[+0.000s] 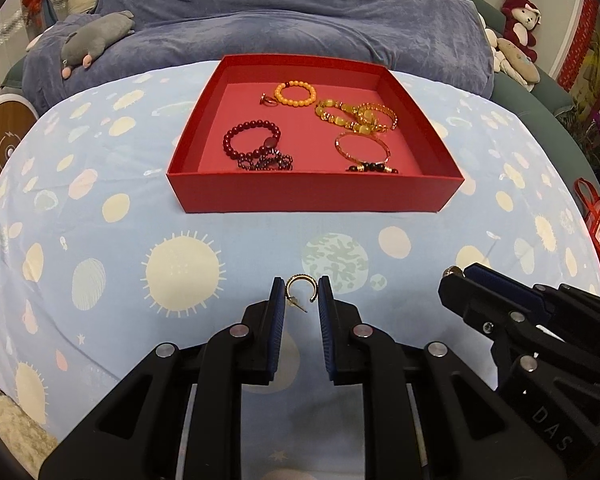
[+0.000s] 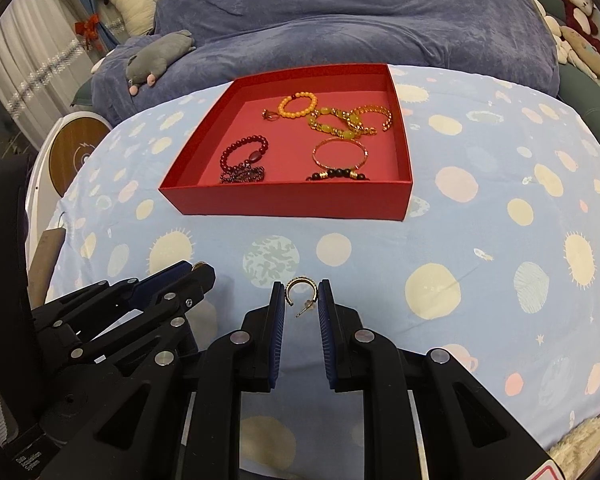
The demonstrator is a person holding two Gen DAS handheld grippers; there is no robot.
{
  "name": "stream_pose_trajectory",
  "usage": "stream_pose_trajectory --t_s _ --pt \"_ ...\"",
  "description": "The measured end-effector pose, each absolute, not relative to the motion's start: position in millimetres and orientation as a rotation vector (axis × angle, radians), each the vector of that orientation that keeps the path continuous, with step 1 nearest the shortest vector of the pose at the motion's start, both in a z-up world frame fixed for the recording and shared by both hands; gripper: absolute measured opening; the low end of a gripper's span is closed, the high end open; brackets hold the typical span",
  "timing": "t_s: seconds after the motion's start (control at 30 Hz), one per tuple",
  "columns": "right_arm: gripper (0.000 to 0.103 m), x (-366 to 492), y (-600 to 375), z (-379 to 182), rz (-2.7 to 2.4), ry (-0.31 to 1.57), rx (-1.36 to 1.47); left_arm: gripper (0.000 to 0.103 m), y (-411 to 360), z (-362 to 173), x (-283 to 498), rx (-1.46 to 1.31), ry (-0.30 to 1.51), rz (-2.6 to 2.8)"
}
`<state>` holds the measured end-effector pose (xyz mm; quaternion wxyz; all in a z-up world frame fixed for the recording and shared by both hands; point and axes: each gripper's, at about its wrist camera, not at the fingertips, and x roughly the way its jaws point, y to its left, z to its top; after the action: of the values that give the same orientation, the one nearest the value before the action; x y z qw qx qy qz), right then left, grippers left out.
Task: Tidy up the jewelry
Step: 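Carry both hoop earrings over the red box with both tools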
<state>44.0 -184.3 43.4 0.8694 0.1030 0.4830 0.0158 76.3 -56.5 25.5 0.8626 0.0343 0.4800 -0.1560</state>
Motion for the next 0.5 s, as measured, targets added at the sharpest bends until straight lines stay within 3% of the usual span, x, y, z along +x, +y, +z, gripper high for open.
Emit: stream_pose_trajectory --t_s 0.5 --pt "0.017 75 -183 93 0.059 0.901 0.177 0.016 -57 86 111 0.041 0.891 -0.344"
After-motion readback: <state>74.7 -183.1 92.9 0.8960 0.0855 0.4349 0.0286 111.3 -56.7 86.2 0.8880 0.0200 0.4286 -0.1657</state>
